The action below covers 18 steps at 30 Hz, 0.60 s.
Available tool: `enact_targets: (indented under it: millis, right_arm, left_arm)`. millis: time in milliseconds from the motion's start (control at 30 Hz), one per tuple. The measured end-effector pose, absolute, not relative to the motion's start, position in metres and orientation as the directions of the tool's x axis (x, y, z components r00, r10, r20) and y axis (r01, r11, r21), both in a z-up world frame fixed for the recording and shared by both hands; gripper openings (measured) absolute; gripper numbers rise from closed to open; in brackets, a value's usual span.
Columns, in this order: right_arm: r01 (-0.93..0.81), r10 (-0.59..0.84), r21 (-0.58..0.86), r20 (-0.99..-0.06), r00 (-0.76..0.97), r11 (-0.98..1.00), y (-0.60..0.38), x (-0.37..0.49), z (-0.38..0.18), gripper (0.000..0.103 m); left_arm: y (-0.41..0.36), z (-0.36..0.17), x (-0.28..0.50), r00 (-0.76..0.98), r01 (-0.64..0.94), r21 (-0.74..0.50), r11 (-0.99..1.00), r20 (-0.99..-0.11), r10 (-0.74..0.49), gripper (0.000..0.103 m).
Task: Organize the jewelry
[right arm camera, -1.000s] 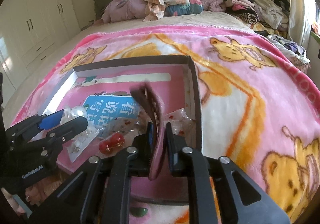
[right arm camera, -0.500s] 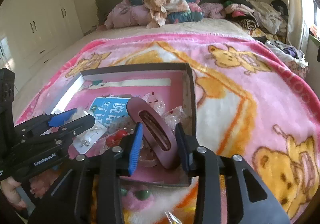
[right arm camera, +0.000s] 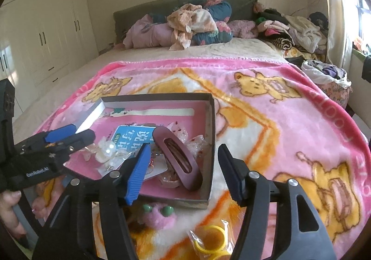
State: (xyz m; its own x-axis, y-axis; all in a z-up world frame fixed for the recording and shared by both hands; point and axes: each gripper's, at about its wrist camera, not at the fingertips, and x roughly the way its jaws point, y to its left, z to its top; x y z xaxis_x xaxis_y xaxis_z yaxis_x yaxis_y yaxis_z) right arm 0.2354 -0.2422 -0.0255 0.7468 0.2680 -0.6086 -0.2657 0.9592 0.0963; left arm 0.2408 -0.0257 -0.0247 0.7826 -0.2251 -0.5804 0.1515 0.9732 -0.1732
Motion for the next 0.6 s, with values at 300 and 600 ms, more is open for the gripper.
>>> enact_targets:
  millis: [300, 600]
  right_arm:
    - [-0.267, 0.27, 0.093, -0.578, 0.77, 0.959, -0.246, 0.211, -0.016, 0.07]
    - [-0.277, 0.276, 0.084, -0.558, 0.783, 0.957, -0.248, 0.186, -0.009, 0.075]
  left_arm:
    - [-0.021, -0.012, 0.216, 0.803, 0.138, -0.179, 0.974, -0.555, -0.216, 0.091]
    - [-0.024, -0.012, 0.191, 0.804, 0.155, -0.163, 0.974, -0.552, -0.221, 0.091]
